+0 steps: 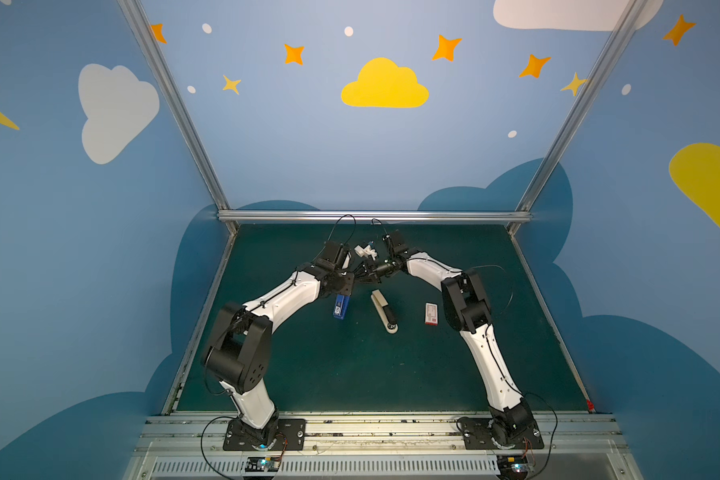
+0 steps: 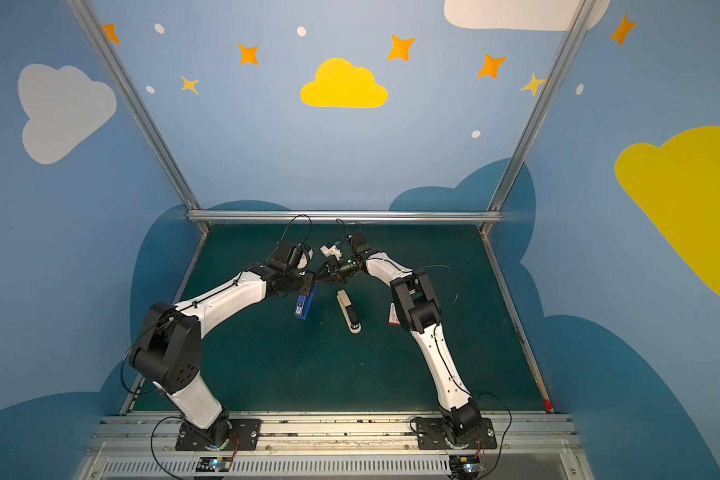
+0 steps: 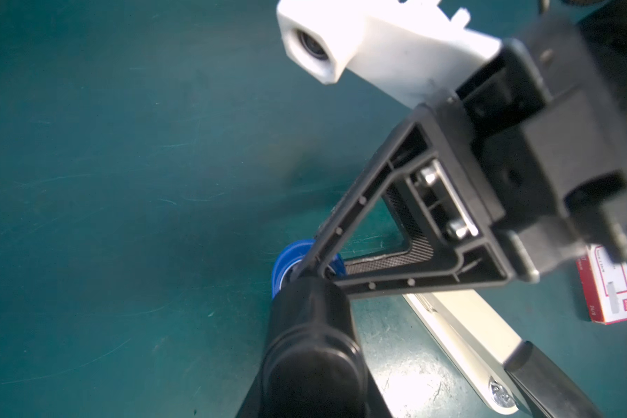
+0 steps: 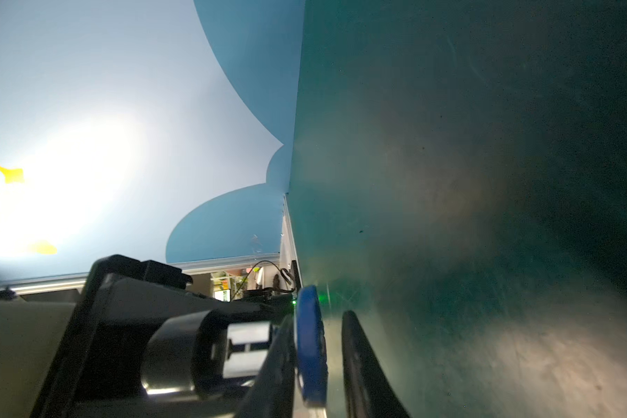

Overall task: Load the staples into the stapler
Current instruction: 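Grasp the blue stapler base with the left gripper while the right gripper grips its top, then pull the left gripper back to swing the blue stapler open against the right gripper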

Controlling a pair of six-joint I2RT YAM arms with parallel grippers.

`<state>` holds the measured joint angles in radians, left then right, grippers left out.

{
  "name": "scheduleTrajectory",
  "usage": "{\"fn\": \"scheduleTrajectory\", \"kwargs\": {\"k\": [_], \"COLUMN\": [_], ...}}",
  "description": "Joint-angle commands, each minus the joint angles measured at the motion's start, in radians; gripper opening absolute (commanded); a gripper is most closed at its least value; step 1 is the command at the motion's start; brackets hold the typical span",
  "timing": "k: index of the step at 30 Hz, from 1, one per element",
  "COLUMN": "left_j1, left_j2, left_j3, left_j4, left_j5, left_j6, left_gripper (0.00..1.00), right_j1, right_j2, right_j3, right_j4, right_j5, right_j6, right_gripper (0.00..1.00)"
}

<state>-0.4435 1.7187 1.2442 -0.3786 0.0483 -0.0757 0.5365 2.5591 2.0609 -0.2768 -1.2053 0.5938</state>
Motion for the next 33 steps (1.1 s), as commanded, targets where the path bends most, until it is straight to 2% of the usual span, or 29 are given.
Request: {"fn": "scheduleTrajectory", "kwargs": {"k": [1, 4, 9, 15, 21, 27, 33], "left_j1": [-0.004, -0.004, -0.004, -0.003, -0.007, -0.038, -0.084], "left_j2": [-0.06, -0.065, -0.097, -0.218, -0.344, -0.453, -0.525], "left_j3": [0.005, 0.003, -0.026, -0.135, -0.24, -0.335, -0.462], "left_j4": [0.057, 0.066, 0.069, 0.103, 0.118, 0.104, 0.116], "left_j5": [0.014, -0.008, -0.044, -0.081, -0.1, -0.155, -0.224], "left_j6": [0.0, -0.007, -0.019, -0.043, -0.075, -0.125, -0.209], "left_gripper": [0.04, 0.04, 0.04, 0.04, 0.04, 0.04, 0.04], "right_j1": [0.0, 0.002, -0.021, -0.081, -0.112, -0.137, -0.151], "right_j2": [-0.023, -0.016, 0.007, 0.06, 0.081, 0.105, 0.131], "right_j3": [0.005, 0.005, 0.019, 0.034, 0.036, 0.041, 0.073], "right_j4": [0.004, 0.016, 0.022, 0.143, 0.179, 0.252, 0.237], "right_j5": [-0.001, -0.014, 0.051, 0.111, 0.177, 0.211, 0.232], "right_j6": [-0.009, -0.002, 0.015, 0.143, 0.182, 0.26, 0.267], "right_gripper": [0.16, 0.0, 0.0, 0.0, 0.0, 0.0, 0.0]}}
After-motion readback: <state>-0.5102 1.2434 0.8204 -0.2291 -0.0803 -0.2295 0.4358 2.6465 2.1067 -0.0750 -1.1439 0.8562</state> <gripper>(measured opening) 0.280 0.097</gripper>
